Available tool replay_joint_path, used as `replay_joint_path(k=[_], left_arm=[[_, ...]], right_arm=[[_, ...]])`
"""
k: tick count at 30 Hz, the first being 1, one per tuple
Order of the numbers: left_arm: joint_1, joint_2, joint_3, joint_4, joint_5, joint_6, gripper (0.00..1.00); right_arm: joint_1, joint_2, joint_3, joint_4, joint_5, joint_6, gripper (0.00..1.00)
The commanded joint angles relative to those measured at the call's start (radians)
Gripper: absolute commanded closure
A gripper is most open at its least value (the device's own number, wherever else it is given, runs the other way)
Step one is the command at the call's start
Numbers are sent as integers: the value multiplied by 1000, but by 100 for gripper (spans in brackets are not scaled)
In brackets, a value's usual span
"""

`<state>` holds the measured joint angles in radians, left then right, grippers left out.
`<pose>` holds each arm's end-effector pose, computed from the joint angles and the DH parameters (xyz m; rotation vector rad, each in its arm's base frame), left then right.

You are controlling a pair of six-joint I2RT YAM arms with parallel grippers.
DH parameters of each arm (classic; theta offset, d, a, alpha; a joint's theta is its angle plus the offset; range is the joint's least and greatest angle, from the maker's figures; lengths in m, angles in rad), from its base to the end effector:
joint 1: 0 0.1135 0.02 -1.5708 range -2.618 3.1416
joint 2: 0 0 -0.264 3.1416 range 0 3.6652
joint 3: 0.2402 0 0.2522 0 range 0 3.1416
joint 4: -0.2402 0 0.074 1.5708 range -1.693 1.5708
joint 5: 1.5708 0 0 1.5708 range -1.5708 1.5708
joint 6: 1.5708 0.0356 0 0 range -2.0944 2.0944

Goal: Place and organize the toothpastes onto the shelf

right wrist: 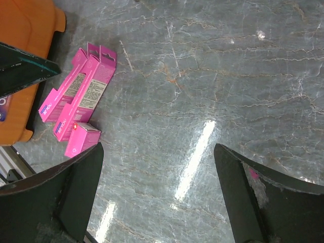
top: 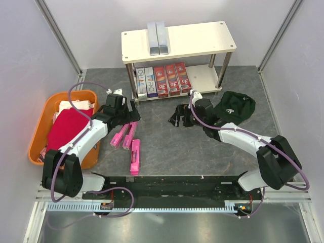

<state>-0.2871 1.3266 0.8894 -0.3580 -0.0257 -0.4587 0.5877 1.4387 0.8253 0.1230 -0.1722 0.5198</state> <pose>0.2690 -0.0785 0.2421 -0.2173 2.3804 -0.3271 0.2598 0.1804 0.2319 -0.1854 2.1594 0.8415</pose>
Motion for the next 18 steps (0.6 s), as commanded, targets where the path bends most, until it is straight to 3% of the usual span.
replay_joint_path(k=[1, 7, 18], left_arm=[[8, 13, -12, 10, -3, 22, 0], [9, 31, -3, 13, 12, 26, 1], [9, 95, -39, 40, 52, 35, 13]], right_arm=[[3, 20, 6, 78, -19, 2, 2], [4, 74, 41, 78, -55, -4, 2], [4, 121, 60, 90, -89, 9, 2]])
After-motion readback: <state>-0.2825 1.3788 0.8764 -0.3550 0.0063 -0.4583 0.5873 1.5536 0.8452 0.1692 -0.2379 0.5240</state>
